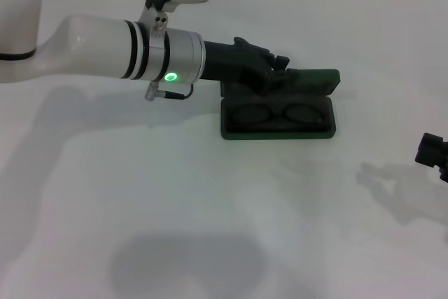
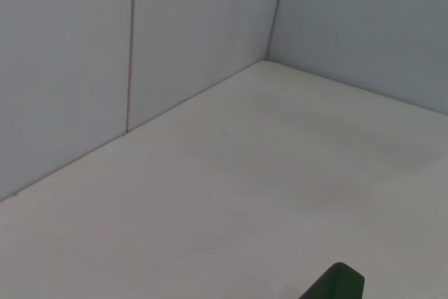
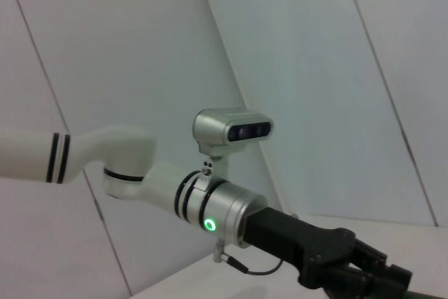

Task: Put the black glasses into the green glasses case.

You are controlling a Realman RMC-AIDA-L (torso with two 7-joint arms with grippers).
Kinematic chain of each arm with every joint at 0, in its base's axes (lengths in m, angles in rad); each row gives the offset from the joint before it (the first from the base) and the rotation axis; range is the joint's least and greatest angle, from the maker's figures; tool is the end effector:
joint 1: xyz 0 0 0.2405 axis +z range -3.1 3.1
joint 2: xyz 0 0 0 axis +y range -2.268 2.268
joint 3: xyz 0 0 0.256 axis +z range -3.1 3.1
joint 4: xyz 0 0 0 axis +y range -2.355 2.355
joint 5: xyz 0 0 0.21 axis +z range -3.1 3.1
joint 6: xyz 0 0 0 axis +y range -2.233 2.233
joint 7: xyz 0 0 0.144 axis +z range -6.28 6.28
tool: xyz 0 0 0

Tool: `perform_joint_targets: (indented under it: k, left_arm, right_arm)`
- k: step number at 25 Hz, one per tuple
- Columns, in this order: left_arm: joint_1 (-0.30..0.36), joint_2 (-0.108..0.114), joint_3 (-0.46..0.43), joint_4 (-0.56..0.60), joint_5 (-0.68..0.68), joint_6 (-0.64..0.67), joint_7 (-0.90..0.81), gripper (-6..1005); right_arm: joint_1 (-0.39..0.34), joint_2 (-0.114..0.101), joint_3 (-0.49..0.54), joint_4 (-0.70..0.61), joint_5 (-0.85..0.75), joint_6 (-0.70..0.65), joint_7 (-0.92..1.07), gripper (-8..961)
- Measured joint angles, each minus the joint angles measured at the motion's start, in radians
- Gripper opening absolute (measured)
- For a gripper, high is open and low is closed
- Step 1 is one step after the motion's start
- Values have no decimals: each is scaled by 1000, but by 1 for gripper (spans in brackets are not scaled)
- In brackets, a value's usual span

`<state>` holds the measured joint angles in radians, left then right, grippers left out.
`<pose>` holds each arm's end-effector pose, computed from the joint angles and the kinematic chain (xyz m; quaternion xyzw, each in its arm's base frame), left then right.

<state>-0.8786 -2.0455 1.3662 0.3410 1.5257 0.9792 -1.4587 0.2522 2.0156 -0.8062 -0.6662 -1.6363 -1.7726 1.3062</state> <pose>-0.1759 0.4069 -0.0863 -0.9585 -0.1991 -0.1487 0.1400 0.2979 0.2554 0.0403 -0.8935 0.2217 0.3630 0.1440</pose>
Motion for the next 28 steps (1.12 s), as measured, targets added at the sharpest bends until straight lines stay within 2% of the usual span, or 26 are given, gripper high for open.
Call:
perform_joint_targets:
  k: [4,12,23,25,28]
  left_arm:
    - [0,-2,0,-8,9,3,0,308]
    - [25,-17,1,-7,26,42,4,152]
    - [89,-44,-2,9,15,116,95,94]
    - [121,-44,-3,56,-3,182,116,90]
    - [230,-35,-22,195,-19,321,119,83]
  right_arm:
    - [9,-1,0,18,0,25,-8,167]
    - [16,-2,1,20,-1,49,-9,170]
    - [19,0,-4,22,-5,53,-16,174]
    - [16,0,-6,21,-6,46,-21,175]
    - [13,-1,-13,14,-20,10,-49,176]
